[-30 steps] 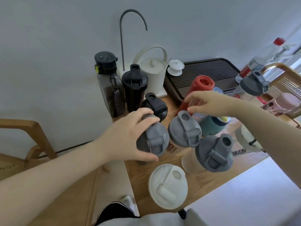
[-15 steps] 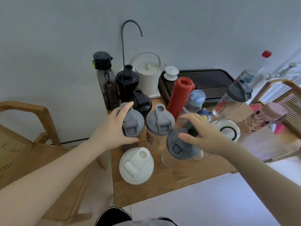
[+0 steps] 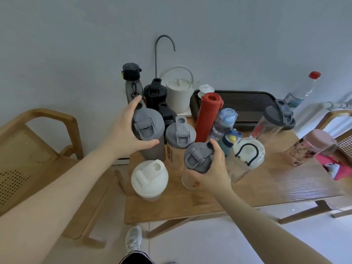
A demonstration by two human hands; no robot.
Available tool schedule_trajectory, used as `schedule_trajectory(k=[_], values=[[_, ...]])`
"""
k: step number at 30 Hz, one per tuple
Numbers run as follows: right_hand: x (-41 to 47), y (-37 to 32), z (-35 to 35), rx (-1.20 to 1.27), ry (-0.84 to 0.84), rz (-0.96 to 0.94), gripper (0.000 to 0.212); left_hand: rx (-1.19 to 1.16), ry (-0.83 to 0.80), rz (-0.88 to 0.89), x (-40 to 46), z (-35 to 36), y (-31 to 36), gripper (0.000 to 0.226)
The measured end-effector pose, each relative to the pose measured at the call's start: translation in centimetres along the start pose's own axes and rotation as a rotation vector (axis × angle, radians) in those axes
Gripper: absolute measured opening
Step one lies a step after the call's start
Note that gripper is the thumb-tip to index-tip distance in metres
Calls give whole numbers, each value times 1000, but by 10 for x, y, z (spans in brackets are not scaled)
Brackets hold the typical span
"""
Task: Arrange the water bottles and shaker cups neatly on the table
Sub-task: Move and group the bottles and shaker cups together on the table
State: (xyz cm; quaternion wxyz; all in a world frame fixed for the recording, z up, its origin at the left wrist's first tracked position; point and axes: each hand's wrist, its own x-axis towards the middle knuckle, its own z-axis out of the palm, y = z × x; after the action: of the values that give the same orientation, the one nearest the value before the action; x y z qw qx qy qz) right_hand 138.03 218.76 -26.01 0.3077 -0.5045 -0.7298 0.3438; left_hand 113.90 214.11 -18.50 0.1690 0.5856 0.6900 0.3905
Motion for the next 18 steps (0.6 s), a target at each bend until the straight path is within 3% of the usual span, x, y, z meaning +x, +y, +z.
schedule_trajectory(k=[5,11,18], values=[[7,-16,-24,35,64,-86,90,-15,57,54,6,-16,17,108],[34,-90,-102,43,27,-280,79,-78,82,207,41,-55,46,94],[101,-151,-114,83,77,-346,76,-141,99,316,115,-80,78,91]])
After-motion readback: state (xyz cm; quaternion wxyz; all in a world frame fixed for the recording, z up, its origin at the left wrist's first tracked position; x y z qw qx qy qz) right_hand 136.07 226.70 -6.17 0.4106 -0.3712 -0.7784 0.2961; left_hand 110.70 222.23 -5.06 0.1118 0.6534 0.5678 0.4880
